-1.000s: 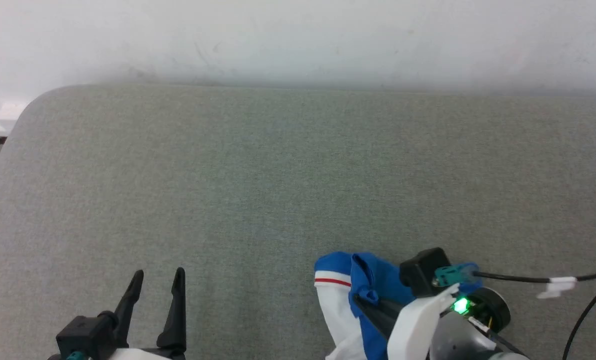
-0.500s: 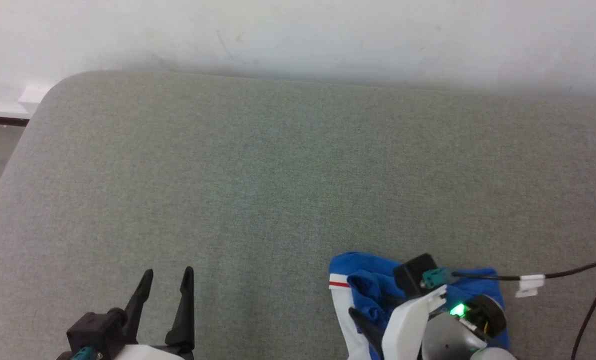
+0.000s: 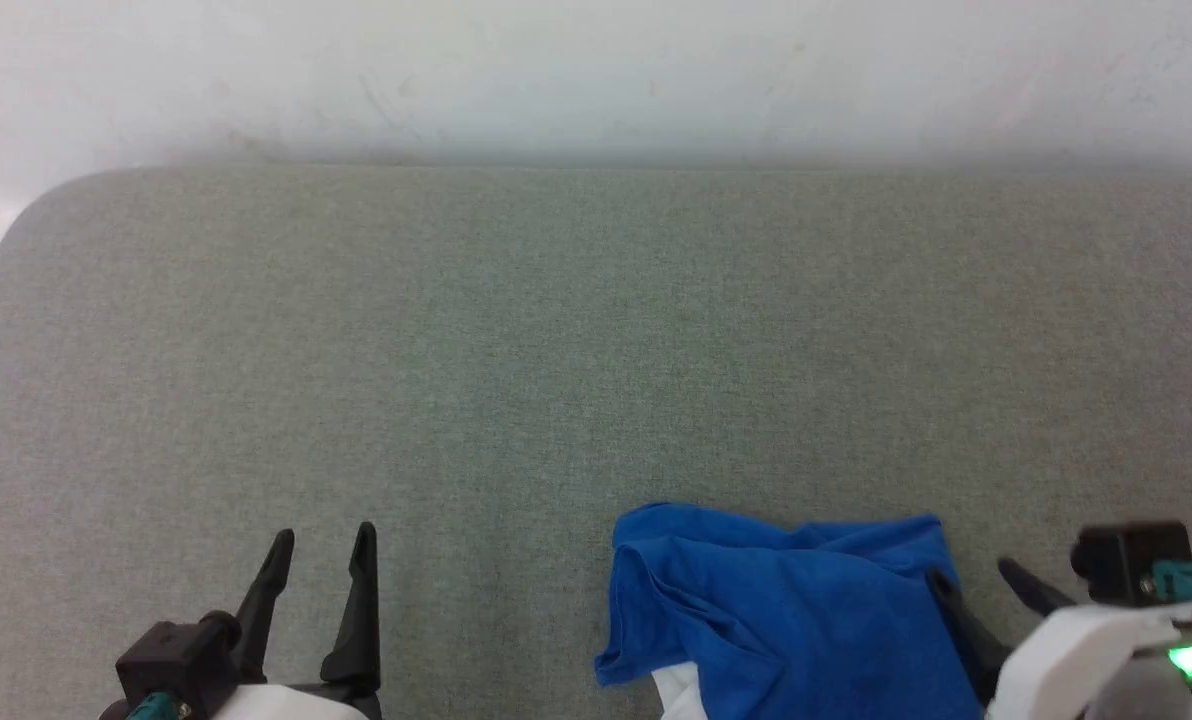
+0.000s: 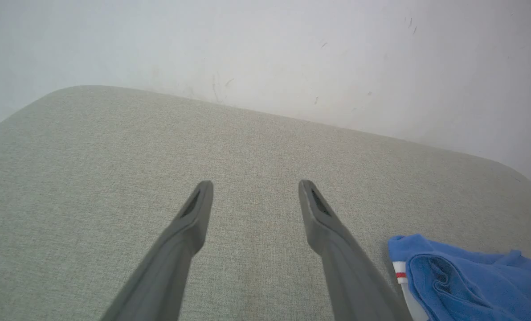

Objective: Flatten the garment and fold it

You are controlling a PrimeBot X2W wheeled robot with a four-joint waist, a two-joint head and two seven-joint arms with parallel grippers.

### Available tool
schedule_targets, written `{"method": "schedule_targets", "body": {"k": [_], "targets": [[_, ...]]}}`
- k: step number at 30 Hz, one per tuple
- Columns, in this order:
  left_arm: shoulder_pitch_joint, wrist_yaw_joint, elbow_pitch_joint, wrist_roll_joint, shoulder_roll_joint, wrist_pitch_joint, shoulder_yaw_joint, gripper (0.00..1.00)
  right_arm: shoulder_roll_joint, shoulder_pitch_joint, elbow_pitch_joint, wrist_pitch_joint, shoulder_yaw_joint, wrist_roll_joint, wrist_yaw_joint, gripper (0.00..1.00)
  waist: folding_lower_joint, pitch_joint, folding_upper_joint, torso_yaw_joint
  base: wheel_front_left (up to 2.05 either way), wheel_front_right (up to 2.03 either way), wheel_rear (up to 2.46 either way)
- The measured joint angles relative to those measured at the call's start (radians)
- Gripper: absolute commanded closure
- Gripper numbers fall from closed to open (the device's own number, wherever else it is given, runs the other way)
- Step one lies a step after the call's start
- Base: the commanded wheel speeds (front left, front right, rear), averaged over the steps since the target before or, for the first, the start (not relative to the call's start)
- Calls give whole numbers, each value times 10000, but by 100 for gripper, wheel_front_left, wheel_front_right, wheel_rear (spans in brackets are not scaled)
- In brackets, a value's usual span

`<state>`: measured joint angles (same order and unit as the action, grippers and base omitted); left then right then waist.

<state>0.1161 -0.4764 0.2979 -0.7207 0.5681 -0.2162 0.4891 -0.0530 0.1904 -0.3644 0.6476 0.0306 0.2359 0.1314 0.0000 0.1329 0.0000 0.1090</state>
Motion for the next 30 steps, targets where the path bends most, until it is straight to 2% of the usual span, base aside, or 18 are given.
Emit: {"method": "schedule_targets", "body": {"k": [6,16,17,18,19,24,30], "targets": [[-17,13,29,0,52,6,2,0,0,726,326,190,527,67,0,0,0,285,0,-71,0,0,0],[-173,13,146,27,360,316,48,0,-2,43,2706,-631,180,128,0,0,0,481,0,327,0,0,0],[-174,10,188,40,403,332,48,0,-6,-53,2838,-700,192,165,0,33,0,482,0,365,0,0,0],[-174,-2,232,69,437,399,42,0,-6,-133,2924,-775,230,249,0,73,0,480,0,392,0,0,0],[-174,-12,280,86,481,435,42,0,-8,-221,3001,-803,245,284,0,100,0,470,1,406,0,0,0],[-181,-88,493,102,564,500,35,0,8,-401,3026,-863,261,278,12,100,1,367,0,300,0,0,0],[-185,-180,579,182,502,474,35,0,-278,-709,2245,-748,497,144,10,100,1,108,0,-125,0,0,0]]}}
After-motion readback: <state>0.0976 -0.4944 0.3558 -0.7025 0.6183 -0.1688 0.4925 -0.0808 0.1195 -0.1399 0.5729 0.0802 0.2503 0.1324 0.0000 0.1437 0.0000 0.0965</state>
